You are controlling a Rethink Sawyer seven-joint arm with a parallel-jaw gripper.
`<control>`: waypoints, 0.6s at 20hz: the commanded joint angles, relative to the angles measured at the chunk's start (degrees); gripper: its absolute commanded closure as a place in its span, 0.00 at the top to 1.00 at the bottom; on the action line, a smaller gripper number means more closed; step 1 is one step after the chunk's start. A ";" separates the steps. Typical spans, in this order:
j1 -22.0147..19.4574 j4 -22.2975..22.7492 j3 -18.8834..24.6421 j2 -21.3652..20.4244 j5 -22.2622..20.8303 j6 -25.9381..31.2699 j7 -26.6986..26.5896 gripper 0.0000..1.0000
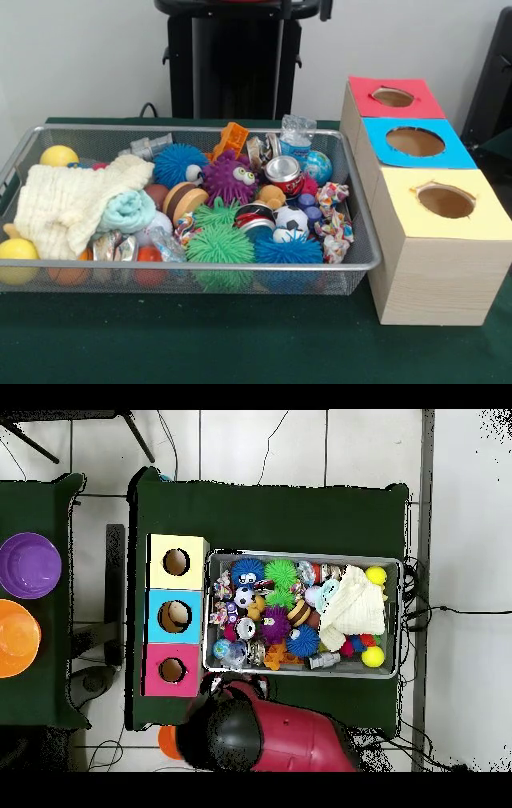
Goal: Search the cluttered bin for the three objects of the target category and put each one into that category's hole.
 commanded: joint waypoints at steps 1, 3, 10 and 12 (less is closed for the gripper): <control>-5.97 -3.37 6.43 6.31 -5.20 -1.18 -6.05 1.00; -7.08 -4.39 7.10 8.04 -6.27 -1.53 -5.74 1.00; -12.85 -6.47 11.30 12.37 -9.14 -2.31 -8.09 1.00; -14.34 -7.28 12.27 13.41 -10.57 -2.49 -8.44 1.00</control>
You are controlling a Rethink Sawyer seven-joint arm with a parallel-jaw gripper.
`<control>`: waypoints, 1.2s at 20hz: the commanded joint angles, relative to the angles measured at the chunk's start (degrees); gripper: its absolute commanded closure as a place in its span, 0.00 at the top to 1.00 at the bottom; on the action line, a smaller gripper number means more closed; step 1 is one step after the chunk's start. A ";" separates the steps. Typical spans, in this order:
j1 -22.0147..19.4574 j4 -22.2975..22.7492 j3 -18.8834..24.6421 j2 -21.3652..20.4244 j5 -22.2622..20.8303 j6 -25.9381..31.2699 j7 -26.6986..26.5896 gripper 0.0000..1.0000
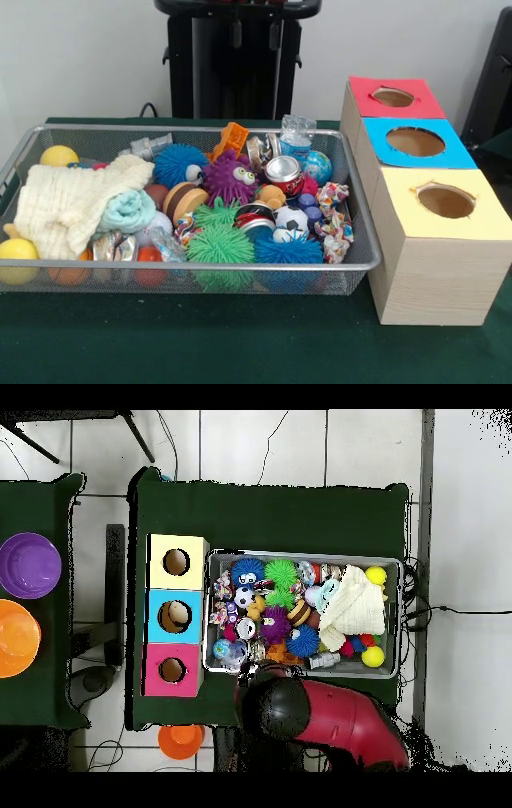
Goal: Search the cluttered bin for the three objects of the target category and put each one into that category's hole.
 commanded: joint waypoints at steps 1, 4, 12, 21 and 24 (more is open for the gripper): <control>-5.25 -4.95 8.44 6.94 -6.13 -2.52 -8.46 1.00; -7.28 -6.87 9.60 8.83 -8.52 -2.46 -8.79 1.00; -13.65 -8.68 13.39 14.44 -13.81 -5.90 -8.37 1.00; -20.26 -7.49 16.38 19.22 -21.29 -11.99 -6.68 1.00; -21.99 -6.59 17.06 20.19 -24.44 -13.99 -6.31 1.00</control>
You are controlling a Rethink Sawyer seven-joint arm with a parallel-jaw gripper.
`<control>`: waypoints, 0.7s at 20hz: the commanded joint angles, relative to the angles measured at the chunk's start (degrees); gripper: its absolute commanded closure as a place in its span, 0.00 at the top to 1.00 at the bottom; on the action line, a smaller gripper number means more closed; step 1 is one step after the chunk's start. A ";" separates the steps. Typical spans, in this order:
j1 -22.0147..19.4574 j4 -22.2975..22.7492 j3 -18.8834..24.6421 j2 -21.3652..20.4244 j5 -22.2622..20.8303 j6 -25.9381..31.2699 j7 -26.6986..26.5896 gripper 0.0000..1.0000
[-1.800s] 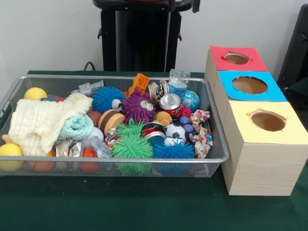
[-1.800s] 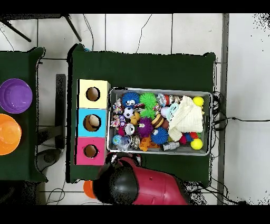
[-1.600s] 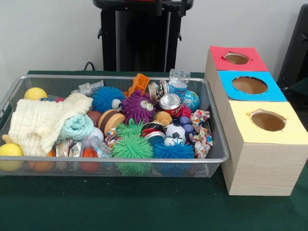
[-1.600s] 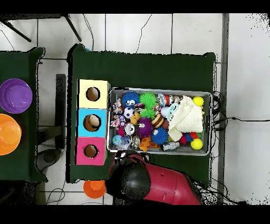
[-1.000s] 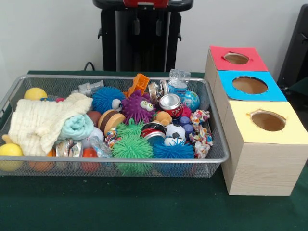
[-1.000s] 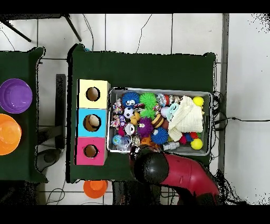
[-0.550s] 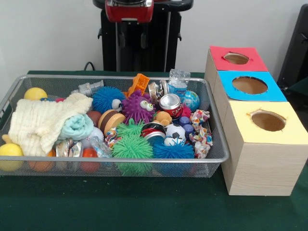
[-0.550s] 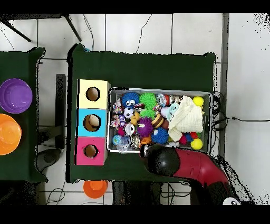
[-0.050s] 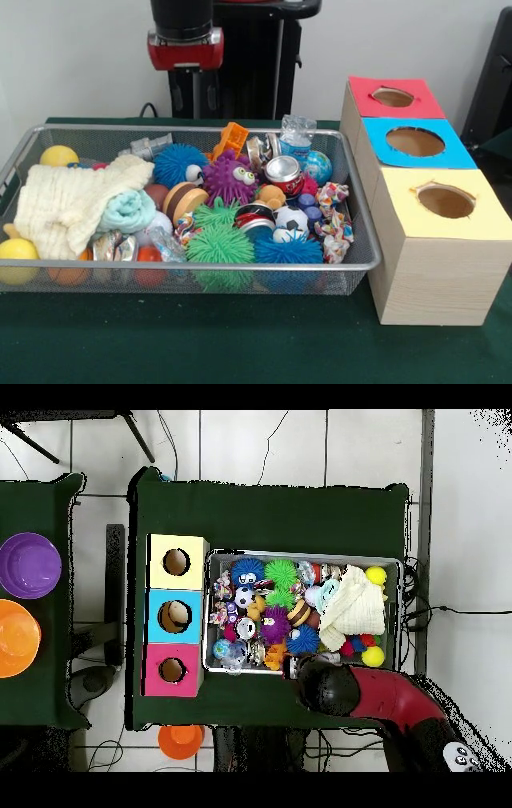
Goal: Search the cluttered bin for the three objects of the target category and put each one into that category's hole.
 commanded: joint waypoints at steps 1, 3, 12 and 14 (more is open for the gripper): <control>-3.82 -2.31 6.29 5.36 -8.54 -6.07 -5.94 1.00; -4.58 -0.75 6.60 5.31 -10.58 -7.98 -4.84 1.00; -1.11 15.21 4.75 -10.46 -12.18 -10.80 3.08 1.00; -1.15 19.09 5.84 -14.94 -10.18 -10.74 3.68 1.00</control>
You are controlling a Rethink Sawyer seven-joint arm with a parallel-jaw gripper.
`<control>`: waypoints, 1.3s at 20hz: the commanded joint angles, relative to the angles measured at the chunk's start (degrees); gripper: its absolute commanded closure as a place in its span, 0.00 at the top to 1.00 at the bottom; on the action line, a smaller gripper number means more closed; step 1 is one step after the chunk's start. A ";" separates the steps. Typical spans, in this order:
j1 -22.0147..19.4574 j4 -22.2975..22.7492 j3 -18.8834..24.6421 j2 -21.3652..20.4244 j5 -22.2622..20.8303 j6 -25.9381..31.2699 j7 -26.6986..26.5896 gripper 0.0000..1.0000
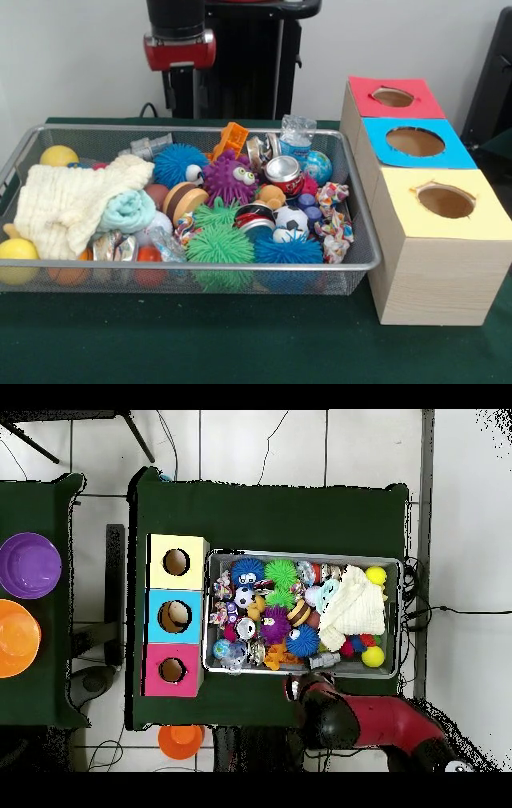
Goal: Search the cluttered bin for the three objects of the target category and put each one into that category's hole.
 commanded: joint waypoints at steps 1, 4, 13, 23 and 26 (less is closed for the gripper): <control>1.82 13.88 5.21 -14.65 0.71 -2.57 3.59 1.00; 1.10 20.35 6.97 -21.76 3.26 -3.47 3.62 1.00; 4.31 29.24 2.71 -28.72 0.52 -8.83 7.01 1.00; 4.83 33.13 -7.07 -27.68 -13.45 -17.20 8.19 1.00; 4.20 33.38 -9.01 -27.34 -17.16 -19.09 7.72 1.00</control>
